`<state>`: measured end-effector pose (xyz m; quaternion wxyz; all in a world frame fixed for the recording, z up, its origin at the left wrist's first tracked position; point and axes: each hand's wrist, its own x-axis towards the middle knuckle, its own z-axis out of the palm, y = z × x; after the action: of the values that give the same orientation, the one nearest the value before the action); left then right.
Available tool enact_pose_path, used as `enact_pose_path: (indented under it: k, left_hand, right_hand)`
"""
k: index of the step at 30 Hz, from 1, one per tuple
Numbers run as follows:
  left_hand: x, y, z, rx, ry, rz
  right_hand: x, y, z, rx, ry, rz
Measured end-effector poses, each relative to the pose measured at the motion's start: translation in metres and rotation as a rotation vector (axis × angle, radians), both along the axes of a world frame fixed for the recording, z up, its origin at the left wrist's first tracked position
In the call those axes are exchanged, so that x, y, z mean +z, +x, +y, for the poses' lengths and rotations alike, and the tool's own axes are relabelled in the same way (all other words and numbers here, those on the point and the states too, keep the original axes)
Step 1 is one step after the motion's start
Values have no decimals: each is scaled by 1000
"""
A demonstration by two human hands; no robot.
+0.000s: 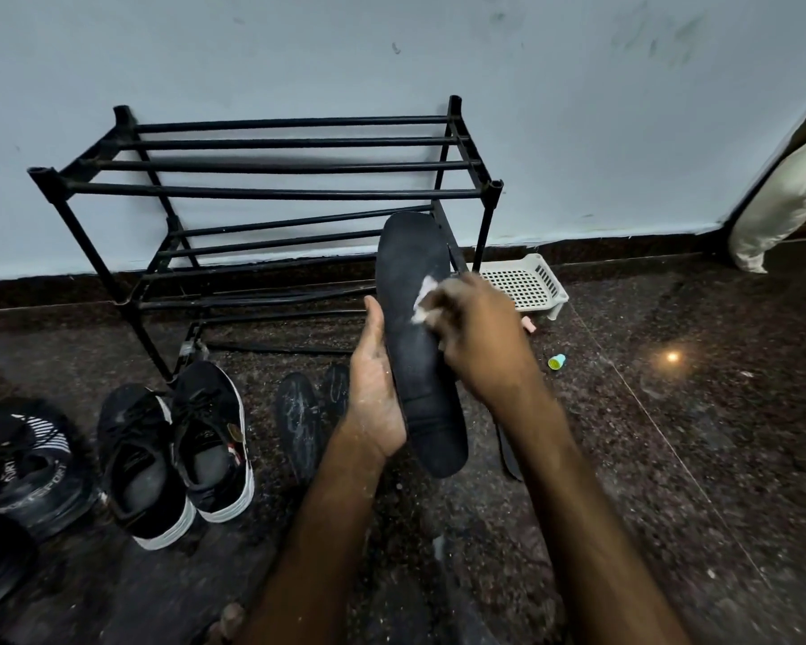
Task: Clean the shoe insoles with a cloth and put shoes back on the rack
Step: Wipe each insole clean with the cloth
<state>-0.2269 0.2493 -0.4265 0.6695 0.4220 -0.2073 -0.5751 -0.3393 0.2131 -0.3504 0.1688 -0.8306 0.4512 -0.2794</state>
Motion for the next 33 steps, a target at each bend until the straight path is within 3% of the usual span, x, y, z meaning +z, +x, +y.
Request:
enact_pose_path:
  k: [4, 8, 12, 17, 22, 25, 28, 33]
  left_hand:
    - [-12, 12, -2, -71, 74, 59]
    - [-5, -5, 4, -96, 27, 101]
    - [10, -19, 15, -321, -21, 407]
    - [-3, -13, 10, -393, -110, 515]
    - [4, -16, 12, -350, -57, 514]
    - [-7, -14, 10, -389, -42, 430]
    - [-21, -7, 7, -427, -77, 460]
    - [-38, 0, 2, -279, -17, 540]
  right_hand:
    - [-13, -10, 35, 278, 208, -3]
    - [-9, 11, -6, 117, -87, -19]
    - [16, 7, -62, -46, -140, -56]
    - [25, -24, -49, -189, -289, -291]
    - [-37, -16, -1, -7, -189, -145]
    - [-53, -21, -18, -192, -106, -142]
    - [-50, -38, -37, -381, 3, -177]
    - [-58, -49, -15, -331, -7, -254]
